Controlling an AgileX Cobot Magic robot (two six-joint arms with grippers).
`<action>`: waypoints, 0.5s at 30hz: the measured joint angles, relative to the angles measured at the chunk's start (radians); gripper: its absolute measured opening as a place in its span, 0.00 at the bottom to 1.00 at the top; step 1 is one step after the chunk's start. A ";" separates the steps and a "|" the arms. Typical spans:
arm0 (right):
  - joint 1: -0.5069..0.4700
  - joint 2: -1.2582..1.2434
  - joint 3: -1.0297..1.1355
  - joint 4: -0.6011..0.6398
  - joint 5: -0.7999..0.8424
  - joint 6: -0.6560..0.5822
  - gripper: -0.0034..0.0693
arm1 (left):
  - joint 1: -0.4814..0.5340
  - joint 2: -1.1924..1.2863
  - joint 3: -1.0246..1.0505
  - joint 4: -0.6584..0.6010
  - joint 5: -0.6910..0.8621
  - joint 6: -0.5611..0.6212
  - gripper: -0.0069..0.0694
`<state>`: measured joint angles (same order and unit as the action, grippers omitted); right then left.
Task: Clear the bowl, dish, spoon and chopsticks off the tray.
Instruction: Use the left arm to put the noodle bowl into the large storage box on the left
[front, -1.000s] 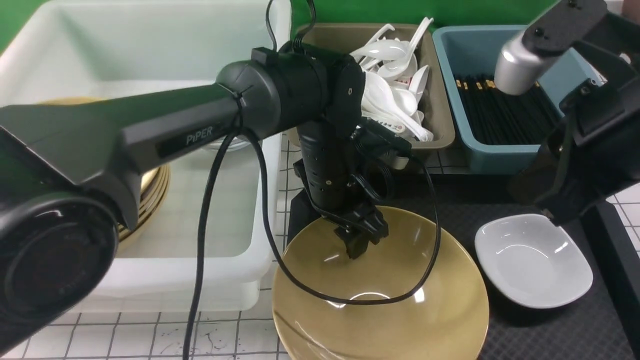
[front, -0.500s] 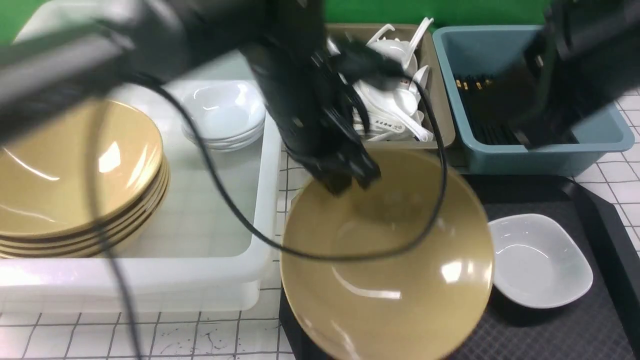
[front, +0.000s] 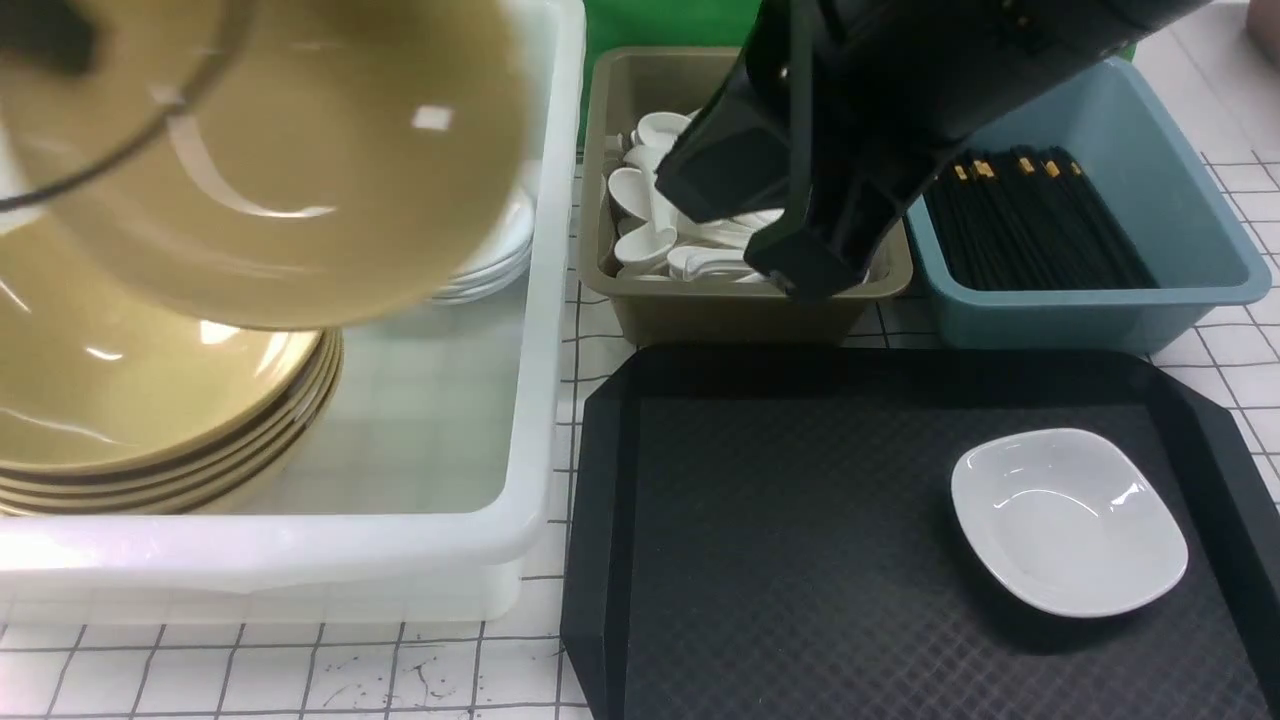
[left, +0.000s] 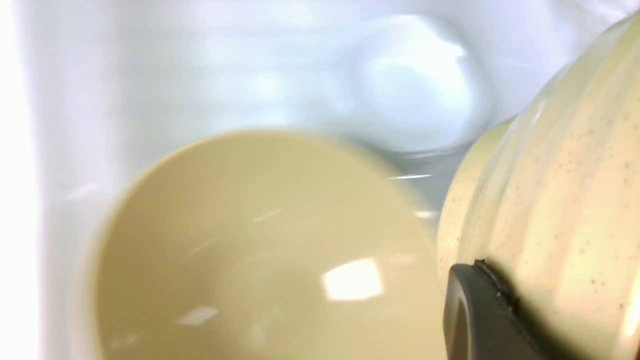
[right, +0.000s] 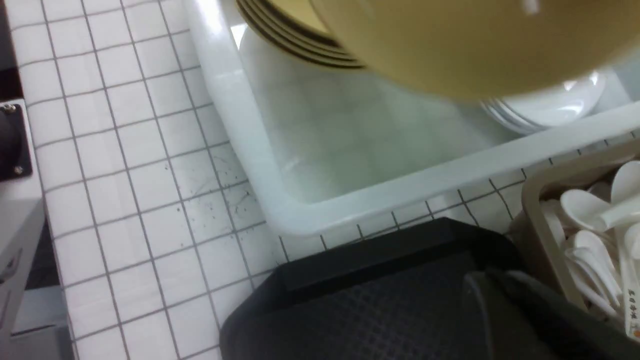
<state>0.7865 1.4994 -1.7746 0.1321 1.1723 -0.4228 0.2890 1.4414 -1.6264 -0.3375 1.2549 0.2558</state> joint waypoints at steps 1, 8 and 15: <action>0.000 0.000 0.000 -0.003 0.000 0.000 0.11 | 0.016 0.000 0.005 0.000 0.000 0.000 0.10; 0.000 0.003 0.000 -0.033 -0.021 -0.001 0.11 | 0.185 0.001 0.236 0.015 -0.066 0.000 0.10; 0.000 0.003 0.000 -0.037 -0.049 -0.019 0.11 | 0.204 0.004 0.368 0.052 -0.221 0.001 0.16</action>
<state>0.7865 1.5028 -1.7746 0.0954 1.1232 -0.4414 0.4929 1.4459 -1.2582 -0.2853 1.0339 0.2564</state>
